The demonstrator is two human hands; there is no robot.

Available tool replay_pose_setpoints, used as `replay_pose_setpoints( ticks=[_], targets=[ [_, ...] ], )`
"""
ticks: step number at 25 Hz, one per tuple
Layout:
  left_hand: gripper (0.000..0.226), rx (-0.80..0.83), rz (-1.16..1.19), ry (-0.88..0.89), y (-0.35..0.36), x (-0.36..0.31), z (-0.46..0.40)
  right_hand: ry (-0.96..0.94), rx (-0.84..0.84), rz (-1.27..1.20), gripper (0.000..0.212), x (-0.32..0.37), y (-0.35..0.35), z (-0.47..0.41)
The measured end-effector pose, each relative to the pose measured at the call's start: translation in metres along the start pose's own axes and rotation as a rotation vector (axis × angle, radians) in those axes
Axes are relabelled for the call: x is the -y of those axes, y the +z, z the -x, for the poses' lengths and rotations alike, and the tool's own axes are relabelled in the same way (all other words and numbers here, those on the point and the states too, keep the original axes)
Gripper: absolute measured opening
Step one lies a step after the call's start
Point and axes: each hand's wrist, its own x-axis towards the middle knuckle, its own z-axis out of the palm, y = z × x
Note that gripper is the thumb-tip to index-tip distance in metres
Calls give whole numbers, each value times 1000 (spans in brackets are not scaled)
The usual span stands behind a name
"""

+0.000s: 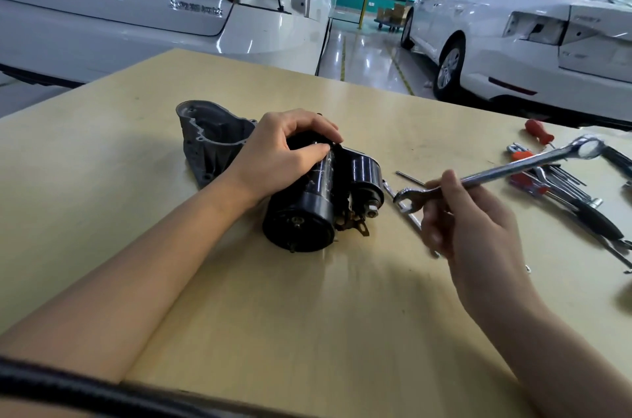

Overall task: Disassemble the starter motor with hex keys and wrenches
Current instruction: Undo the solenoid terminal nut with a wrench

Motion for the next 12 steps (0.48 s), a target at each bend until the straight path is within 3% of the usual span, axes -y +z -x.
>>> replay_pose_setpoints(
  ticks=[4, 12],
  targets=[
    [23, 0, -5, -8, 1, -2, 1, 124, 57, -124, 30, -1, 3, 1],
    [24, -1, -12, -6, 1, -2, 1, 75, 114, -64, 20, -1, -6, -6]
  ],
)
